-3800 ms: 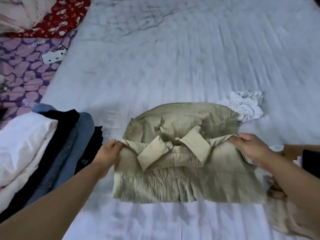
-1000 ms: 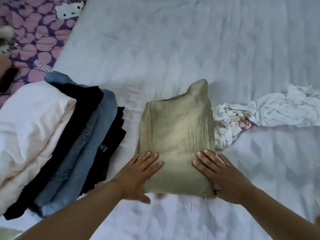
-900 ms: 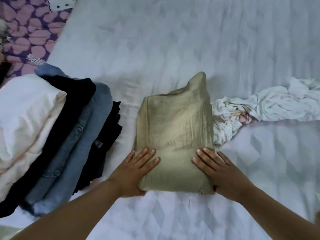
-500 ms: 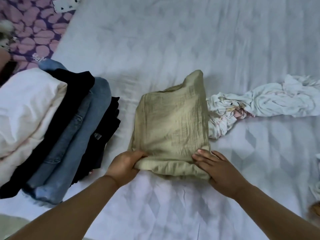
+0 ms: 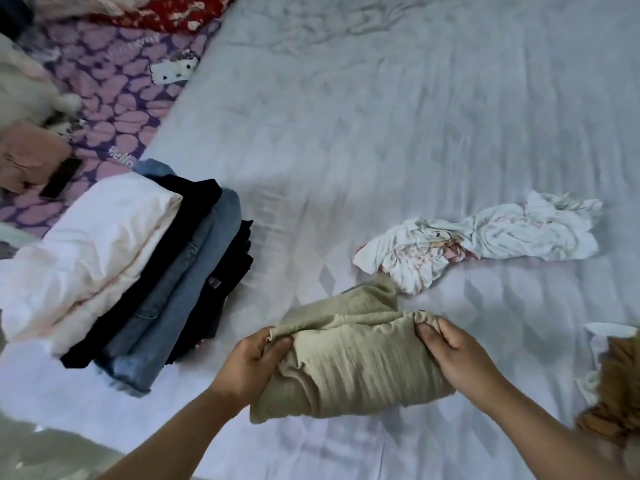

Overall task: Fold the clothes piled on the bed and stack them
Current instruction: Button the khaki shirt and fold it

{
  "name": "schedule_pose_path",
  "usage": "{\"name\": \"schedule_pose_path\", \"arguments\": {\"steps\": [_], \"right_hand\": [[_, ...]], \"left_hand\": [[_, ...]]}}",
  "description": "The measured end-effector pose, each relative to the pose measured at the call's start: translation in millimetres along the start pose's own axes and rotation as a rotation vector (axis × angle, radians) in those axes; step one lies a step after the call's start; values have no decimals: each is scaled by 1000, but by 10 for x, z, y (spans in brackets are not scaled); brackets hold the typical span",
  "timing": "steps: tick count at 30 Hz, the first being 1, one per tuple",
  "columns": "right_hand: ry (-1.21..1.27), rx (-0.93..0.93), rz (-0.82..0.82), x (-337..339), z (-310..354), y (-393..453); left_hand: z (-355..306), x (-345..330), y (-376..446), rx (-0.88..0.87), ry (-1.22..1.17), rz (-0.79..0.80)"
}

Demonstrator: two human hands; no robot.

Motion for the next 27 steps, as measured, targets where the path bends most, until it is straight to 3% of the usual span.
{"name": "schedule_pose_path", "arguments": {"steps": [6,10,12,15,18,22,25,27], "right_hand": [[-6,7,-187,-15,104,388],[-100,-45,-335,-32,149,530],[-224,91,-469,0,324,436],[-494,376,-476,-268,551,317],[-695,362,-249,-697,394,440],[-744,183,-42,-958,-103,631],[-658,57,-9,-926,-338,655],[-586,11,-12,-906,-351,653]], "left_hand": [[36,151,365,-8,95,-95],[13,346,476,-31,215,-274],[-8,326,471,-98,382,-313],[-95,-80,418,-315,616,-186],[155,-623,378,-398,803,24],[809,-747,519,-195,965,103],[1039,-373,591,-4,978,-67],[1207,-147,525,234,854,-154]]}}
Point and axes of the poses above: each hand's wrist, its own y-axis towards the middle knuckle, its own x-axis out of the back of the hand, z = x × y, the point moved 10 cm from there along y, towards the middle knuckle, and after that the axes turned 12 degrees about -y, right-handed, at the moved point
